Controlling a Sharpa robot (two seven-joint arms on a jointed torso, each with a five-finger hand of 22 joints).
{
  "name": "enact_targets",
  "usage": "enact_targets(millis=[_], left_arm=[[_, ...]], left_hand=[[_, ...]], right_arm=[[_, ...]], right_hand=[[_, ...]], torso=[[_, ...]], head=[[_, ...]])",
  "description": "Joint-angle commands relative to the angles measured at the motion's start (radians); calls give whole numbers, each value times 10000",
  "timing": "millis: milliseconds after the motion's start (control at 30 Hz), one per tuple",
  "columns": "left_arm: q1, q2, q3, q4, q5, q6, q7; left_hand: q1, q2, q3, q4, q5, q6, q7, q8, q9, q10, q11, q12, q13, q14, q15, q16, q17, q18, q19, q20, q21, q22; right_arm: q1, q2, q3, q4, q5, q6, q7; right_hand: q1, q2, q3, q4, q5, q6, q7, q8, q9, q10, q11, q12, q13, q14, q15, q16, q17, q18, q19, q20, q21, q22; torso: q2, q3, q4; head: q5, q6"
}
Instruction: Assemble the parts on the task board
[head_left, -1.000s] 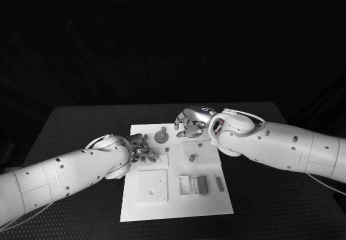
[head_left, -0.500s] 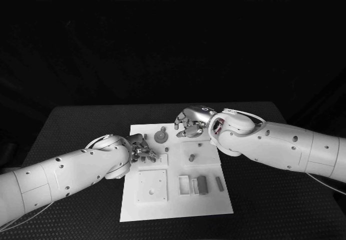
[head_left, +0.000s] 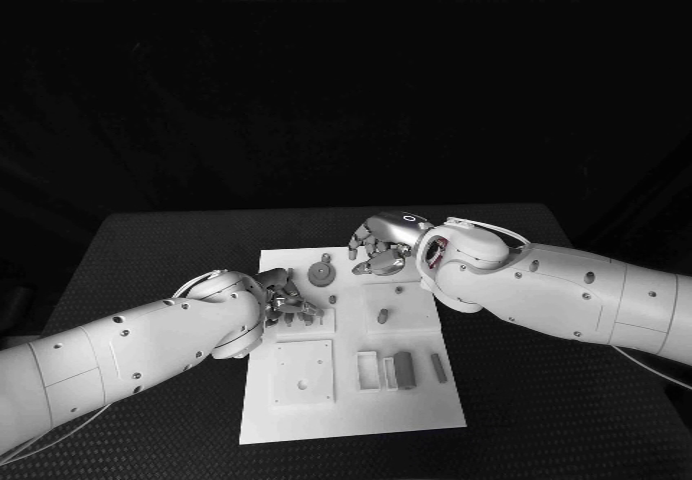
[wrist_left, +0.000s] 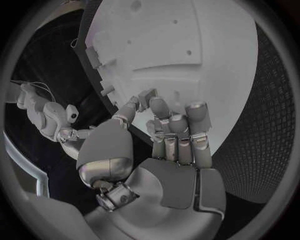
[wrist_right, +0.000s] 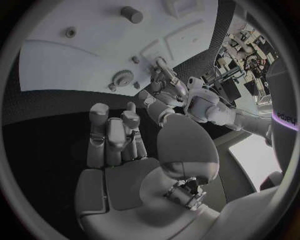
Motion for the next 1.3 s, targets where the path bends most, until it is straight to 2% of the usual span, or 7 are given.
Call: enact_targets(millis=[33,600,800,933,1000,1167,1300], left_arm=[[0,14,3,29,122,11,106],[0,-35,4,14,114,104,62],[0,-39,4,11,83,233,14],[0,-51,4,16,73,278,0],[0,-51,4,17,69,280,-2],[0,-30,4,16,116,326,0],[1,-17,4,11,143,311,4]], left_hand=[[-129,-3,-129,-39,-38,-20,11,-6,13,-64,-42,39,17,-61,5,34,14,562,-92,14,-46,177],[-126,167,-272,-195,-37,-15,1,-15,27,-64,-54,42,23,-69,-8,41,14,592,-94,16,-52,172],[196,448,-277,-499,24,5,-2,-40,14,-60,-56,43,16,-56,-12,35,0,594,-79,33,-44,175],[396,607,-224,-694,497,41,4,-71,-16,-46,-50,47,4,-37,-4,28,-16,576,-55,48,-40,176],[596,458,156,-559,486,75,4,-86,-37,-28,-51,44,-10,-13,-7,19,-30,565,-16,56,-49,159],[919,552,551,-699,1363,94,23,-96,-44,-20,-30,62,-19,4,18,32,-35,527,18,65,-9,189],[974,633,621,-798,1653,100,25,-95,-41,-19,-28,70,-20,7,21,38,-34,517,24,62,6,192]], right_arm=[[-5,-6,5,15,-32,77,5],[-5,-4,5,9,-32,85,6],[-5,-6,5,18,-32,84,5],[-5,-9,5,20,-32,80,4],[-5,-12,5,21,-32,79,3],[-5,-8,5,26,-32,84,2],[-5,-8,5,24,-32,83,1]], right_hand=[[-95,4,-13,48,21,9,71,-41,14,-5,87,-57,1,-45,-30,-63,2,460,-7,-94,-36,77],[-93,-8,-9,48,21,3,73,-46,16,-4,88,-58,1,-47,-28,-65,-2,460,-7,-95,-38,78],[-92,-8,-7,48,21,2,73,-48,17,-4,88,-58,2,-44,-28,-64,1,460,-6,-96,-39,78],[-90,-8,-6,48,21,1,74,-48,17,-4,89,-58,2,-47,-28,-65,-3,460,-5,-96,-39,78],[-90,-8,-5,48,21,0,74,-49,17,-4,89,-58,2,-48,-28,-66,-5,460,-5,-96,-39,78],[-87,-9,-4,46,21,-1,74,-49,18,-4,89,-58,2,-43,-28,-64,1,460,-5,-97,-40,79],[-85,-8,-2,45,21,-1,74,-50,18,-3,89,-58,2,-42,-28,-64,4,460,-4,-97,-40,79]], torso=[[1,-2,1],[-2,-7,2],[-3,-3,7],[-5,-2,3],[-5,-1,3],[-2,1,4],[-2,5,0]], head=[[-6,-8],[-20,-15],[-20,-18],[-20,-22],[-19,-22],[-13,-21],[-7,-16]])
